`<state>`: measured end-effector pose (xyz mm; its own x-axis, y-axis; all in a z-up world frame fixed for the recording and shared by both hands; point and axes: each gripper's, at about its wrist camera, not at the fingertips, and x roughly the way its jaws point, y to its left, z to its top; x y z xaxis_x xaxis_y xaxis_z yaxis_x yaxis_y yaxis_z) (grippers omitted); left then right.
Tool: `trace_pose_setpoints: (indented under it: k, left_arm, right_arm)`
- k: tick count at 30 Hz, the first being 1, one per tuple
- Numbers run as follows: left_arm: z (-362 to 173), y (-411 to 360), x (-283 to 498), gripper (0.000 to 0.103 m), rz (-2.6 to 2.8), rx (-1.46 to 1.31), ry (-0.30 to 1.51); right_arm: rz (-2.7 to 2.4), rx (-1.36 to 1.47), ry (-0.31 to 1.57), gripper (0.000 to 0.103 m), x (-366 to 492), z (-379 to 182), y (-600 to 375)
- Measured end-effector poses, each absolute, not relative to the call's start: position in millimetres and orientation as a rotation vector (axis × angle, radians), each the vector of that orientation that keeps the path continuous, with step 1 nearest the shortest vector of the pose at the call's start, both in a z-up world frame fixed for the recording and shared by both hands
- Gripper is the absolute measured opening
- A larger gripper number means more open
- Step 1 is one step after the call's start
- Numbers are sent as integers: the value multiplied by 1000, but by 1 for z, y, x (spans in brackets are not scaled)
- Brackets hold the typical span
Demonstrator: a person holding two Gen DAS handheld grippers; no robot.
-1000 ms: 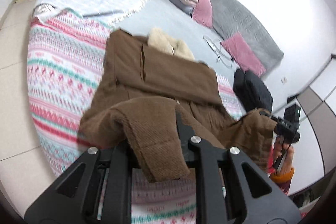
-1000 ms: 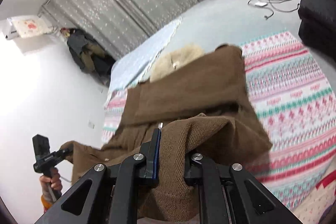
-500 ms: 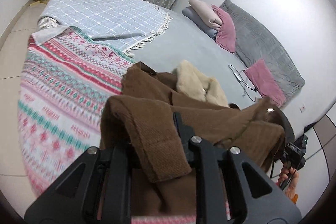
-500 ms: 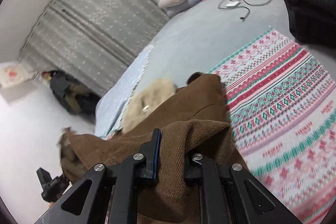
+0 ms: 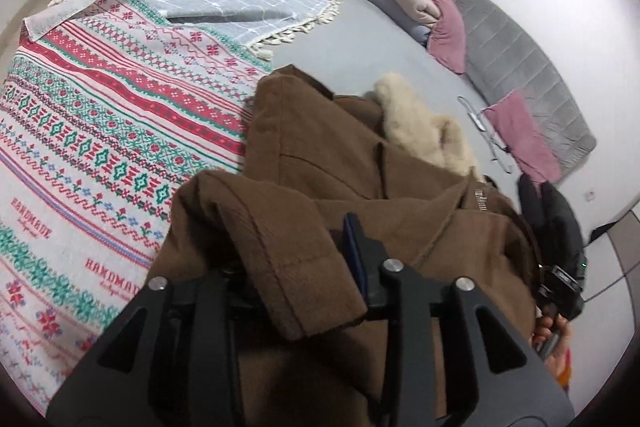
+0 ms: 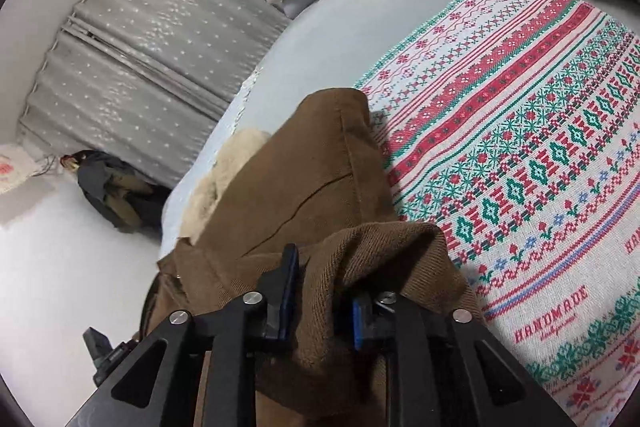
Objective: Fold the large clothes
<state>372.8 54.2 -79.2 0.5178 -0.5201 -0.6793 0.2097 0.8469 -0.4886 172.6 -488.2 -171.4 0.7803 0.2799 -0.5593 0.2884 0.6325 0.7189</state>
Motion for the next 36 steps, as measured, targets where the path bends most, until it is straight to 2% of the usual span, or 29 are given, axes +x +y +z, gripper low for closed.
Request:
trace_pose_setpoints:
  k: [2, 3, 4, 5, 6, 9, 11, 15, 17, 19, 21, 22, 23, 24, 25, 30, 31, 33, 36]
  left_arm:
    - [-66, 58, 362, 49, -471, -376, 913]
    - [-57, 62, 354, 59, -462, -371, 878]
    - [-49, 65, 346, 73, -435, -356, 839]
    - [-42, 69, 339, 78, -405, -336, 788]
    - [-35, 75, 331, 81, -386, -321, 730]
    - [-35, 85, 325, 82, -336, -303, 680]
    - [-49, 86, 334, 82, -316, -296, 738]
    - [-89, 80, 365, 81, -343, -322, 912]
    - [-100, 79, 375, 75, -367, -340, 965]
    - [-106, 80, 386, 63, -403, -388, 1009]
    - [-107, 81, 390, 51, -437, -442, 1033]
    - [-106, 80, 390, 41, -449, -450, 1037]
    - [-104, 78, 389, 36, -464, -449, 1037]
    - [-100, 76, 387, 31, -476, -430, 1031]
    - [-96, 74, 385, 31, -478, -415, 1024]
    - [-78, 79, 375, 33, -494, -398, 978]
    - [-77, 79, 374, 37, -484, -390, 976]
    - [-77, 78, 368, 45, -477, -355, 988]
    - [-81, 76, 357, 49, -482, -301, 999]
  right_arm:
    - [-2, 908, 725, 35, 169, -161, -489]
    - [-7, 900, 717, 40, 165, -152, -491]
    - [-13, 882, 693, 50, 159, -142, -494]
    - [-17, 870, 668, 56, 154, -134, -496]
    - [-22, 860, 633, 58, 146, -124, -500]
    - [-14, 843, 570, 64, 128, -107, -506]
    - [-28, 800, 589, 69, 128, -106, -505]
    - [-68, 680, 728, 69, 151, -121, -490]
    - [-97, 588, 791, 69, 168, -132, -478]
    - [-136, 523, 819, 69, 182, -139, -471]
    - [-168, 502, 825, 66, 195, -146, -468]
    - [-170, 501, 813, 45, 197, -147, -467]
    - [-181, 497, 800, 21, 198, -145, -466]
    - [-197, 496, 771, 18, 195, -140, -466]
    - [-184, 512, 733, 12, 189, -133, -468]
    - [-234, 561, 526, 7, 169, -85, -492]
    - [-325, 540, 494, 2, 168, -77, -502]
    - [-472, 569, 481, 1, 167, -70, -533]
    - [-399, 735, 586, 6, 166, -82, -571]
